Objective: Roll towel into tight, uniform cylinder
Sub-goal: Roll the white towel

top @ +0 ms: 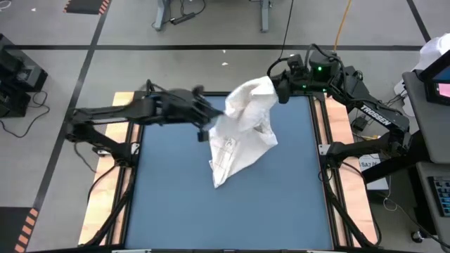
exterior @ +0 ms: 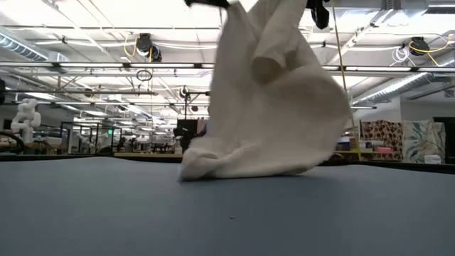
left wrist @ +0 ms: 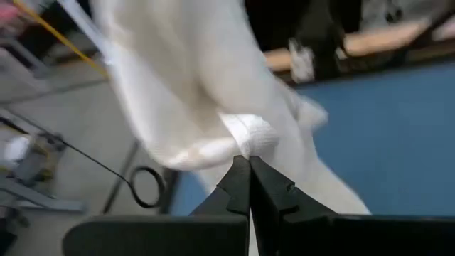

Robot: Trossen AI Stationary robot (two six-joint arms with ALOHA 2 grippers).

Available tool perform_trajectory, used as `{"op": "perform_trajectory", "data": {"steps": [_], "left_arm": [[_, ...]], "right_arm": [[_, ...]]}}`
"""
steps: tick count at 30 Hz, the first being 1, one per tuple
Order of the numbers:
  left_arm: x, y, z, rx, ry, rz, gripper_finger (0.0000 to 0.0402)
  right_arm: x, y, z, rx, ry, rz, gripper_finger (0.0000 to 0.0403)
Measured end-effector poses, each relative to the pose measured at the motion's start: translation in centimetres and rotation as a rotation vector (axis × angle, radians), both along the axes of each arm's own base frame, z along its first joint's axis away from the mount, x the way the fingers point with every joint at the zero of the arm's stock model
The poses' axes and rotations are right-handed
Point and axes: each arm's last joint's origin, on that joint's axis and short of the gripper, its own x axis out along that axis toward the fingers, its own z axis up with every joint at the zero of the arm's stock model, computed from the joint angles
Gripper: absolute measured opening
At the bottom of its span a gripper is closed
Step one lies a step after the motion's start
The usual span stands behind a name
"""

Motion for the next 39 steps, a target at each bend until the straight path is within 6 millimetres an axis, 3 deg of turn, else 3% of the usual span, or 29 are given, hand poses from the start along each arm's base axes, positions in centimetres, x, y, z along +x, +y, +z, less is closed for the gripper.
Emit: {"op": "perform_trajectory", "data": {"steps": [3,6,9,13,19,22,29,34,39], "left_arm": [[-2.8,0.9,1.8,0.023,-0.035,0.095,0.0001],[-4.9,2.5,0.8,0.055,0.139,0.273,0.0002],[-5.4,3.6,-0.5,0.002,0.256,0.277,0.0020],[-5.3,3.6,0.0,-0.100,0.175,0.239,0.0071],[-4.0,2.6,1.5,-0.095,-0.018,0.162,0.0146],[-3.3,2.0,2.1,-0.058,-0.075,0.027,0.0168],[0.5,2.5,-0.7,0.189,0.075,-0.051,0.0178],[3.4,3.5,-1.9,0.408,0.076,-0.061,0.0178],[4.5,4.8,-4.3,0.442,0.212,-0.087,0.0178]], "right_arm": [[0.0,0.0,0.1,-0.008,-0.011,-0.005,0.0000],[0.1,0.0,0.2,-0.012,-0.019,-0.005,0.0000],[0.6,0.0,0.2,0.006,-0.037,0.001,0.0000],[1.4,0.0,-0.2,0.057,-0.041,0.008,0.0000],[2.8,0.4,-0.9,0.106,-0.021,-0.031,0.0000],[3.0,0.5,-1.0,0.130,-0.031,-0.070,0.0000],[3.3,0.5,-0.3,0.166,-0.114,-0.080,0.0000],[3.3,0.5,-0.3,0.226,-0.138,-0.087,0.0000],[3.3,0.6,0.0,0.266,-0.175,-0.068,0.0000]]}}
